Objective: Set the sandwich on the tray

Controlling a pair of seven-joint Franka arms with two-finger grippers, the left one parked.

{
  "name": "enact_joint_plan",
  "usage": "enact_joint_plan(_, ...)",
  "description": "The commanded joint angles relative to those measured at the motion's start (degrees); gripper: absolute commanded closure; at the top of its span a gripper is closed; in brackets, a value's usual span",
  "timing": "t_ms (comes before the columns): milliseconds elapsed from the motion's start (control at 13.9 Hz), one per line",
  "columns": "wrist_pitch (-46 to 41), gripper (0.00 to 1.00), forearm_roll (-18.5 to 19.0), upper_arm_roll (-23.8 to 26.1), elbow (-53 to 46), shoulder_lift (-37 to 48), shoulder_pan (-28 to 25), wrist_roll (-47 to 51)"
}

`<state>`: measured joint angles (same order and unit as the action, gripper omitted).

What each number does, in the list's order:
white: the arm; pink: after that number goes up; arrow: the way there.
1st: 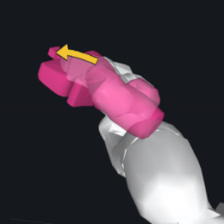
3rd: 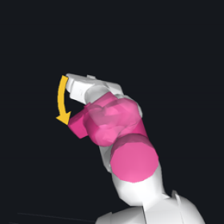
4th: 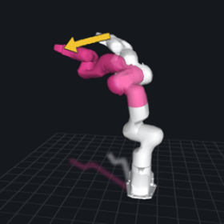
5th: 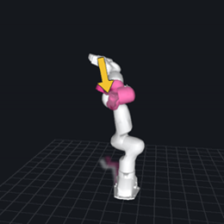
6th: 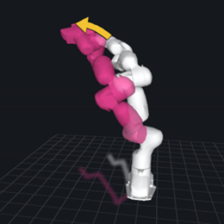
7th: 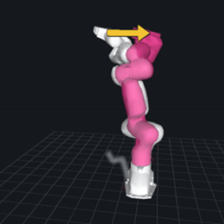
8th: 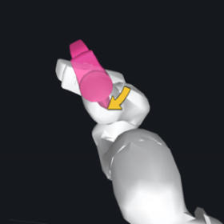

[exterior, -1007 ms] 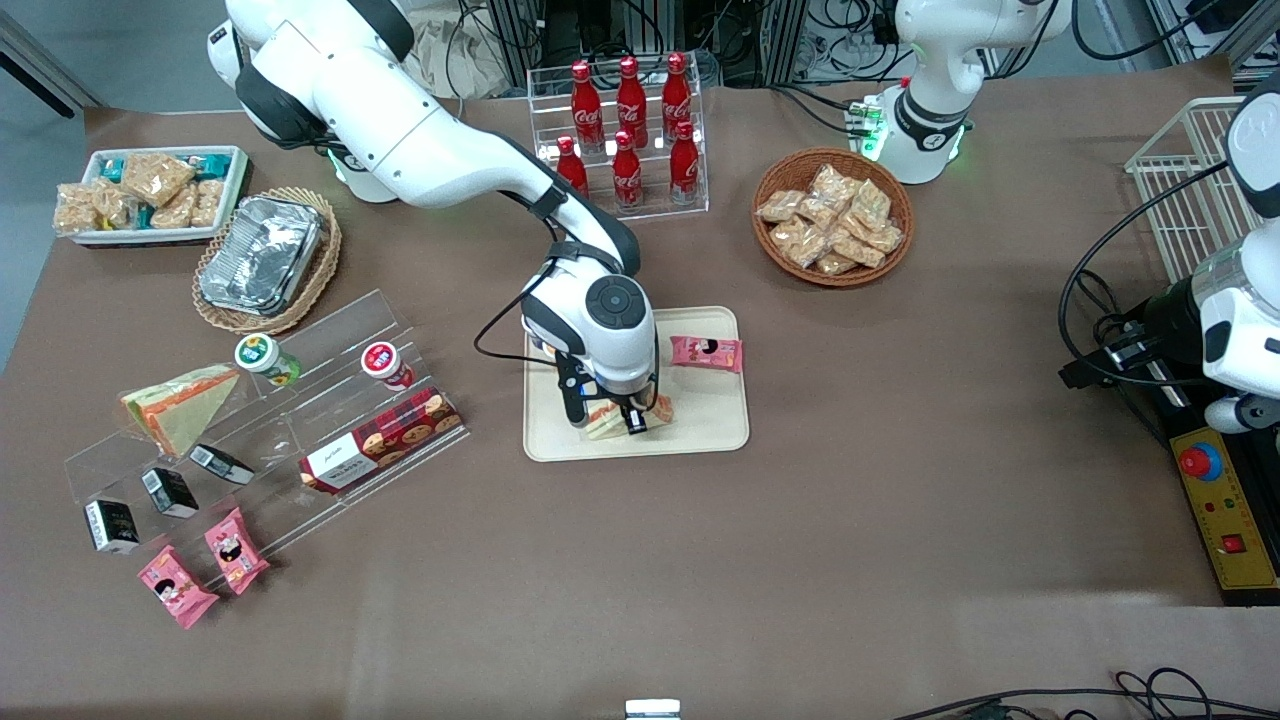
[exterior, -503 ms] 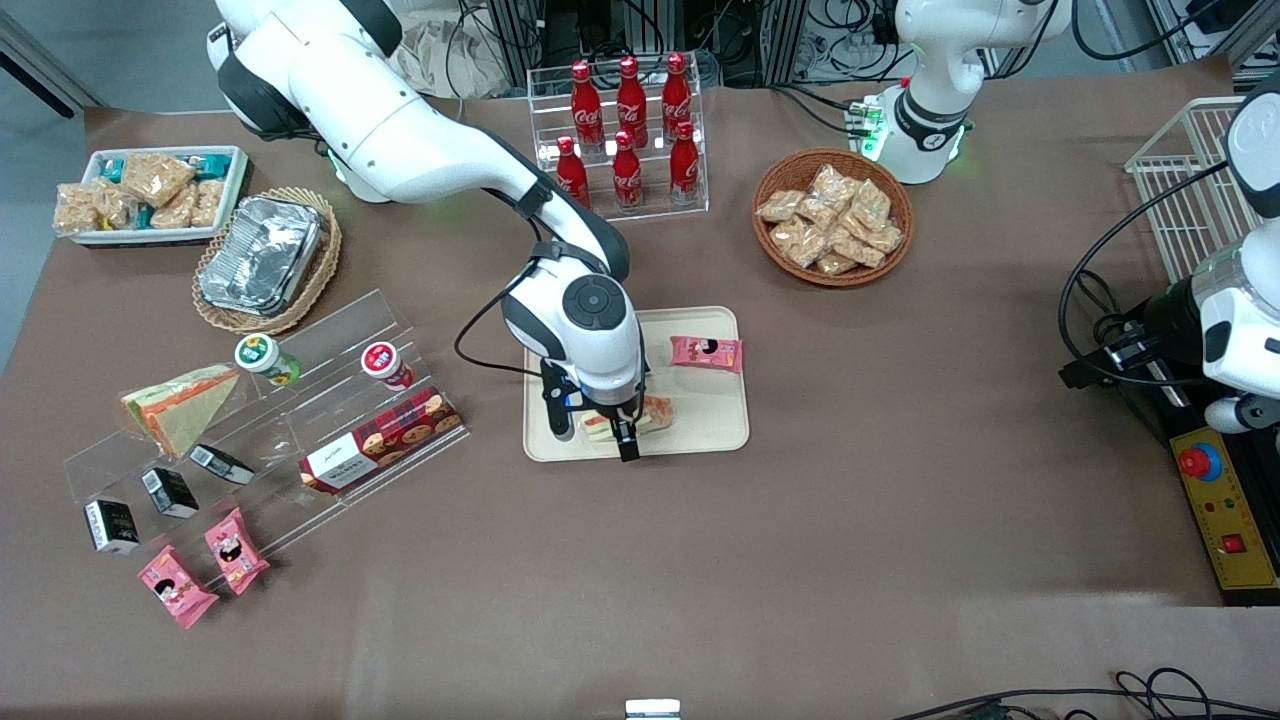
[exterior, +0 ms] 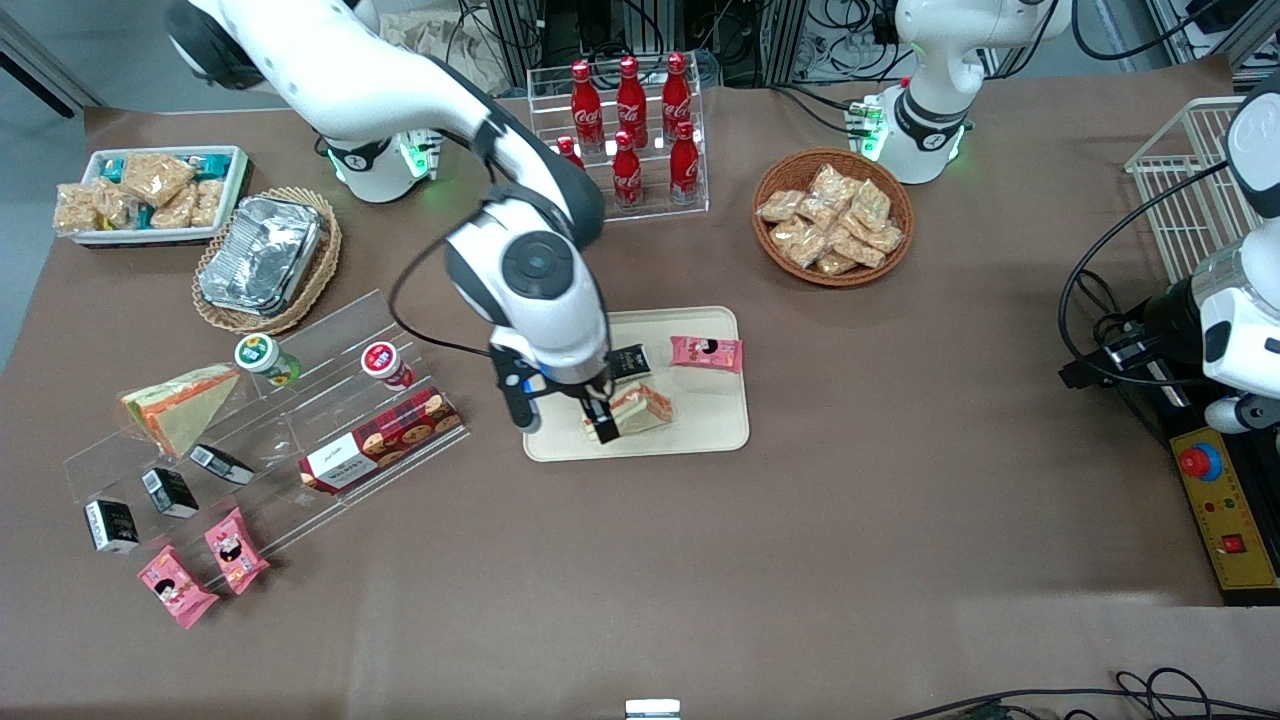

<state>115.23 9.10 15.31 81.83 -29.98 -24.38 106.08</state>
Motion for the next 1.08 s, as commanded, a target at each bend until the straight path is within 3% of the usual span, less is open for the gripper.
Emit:
enact_joint_plan(0, -6.14, 0.02, -1.90, 0.34, 1.31, 5.96, 2.49, -13.30)
enact_joint_plan(431, -17.31, 0.02, -1.98, 0.25, 1.58, 15.55, 9.95, -48.54)
enact_joint_plan(719, -19.96, 0.02, -1.90, -0.01, 3.85, 20.56, 16.19, -65.78)
enact_joint_plan(1007, -19.17, 0.02, -1.90, -7.29, 9.04, 26.19, 18.31, -82.31)
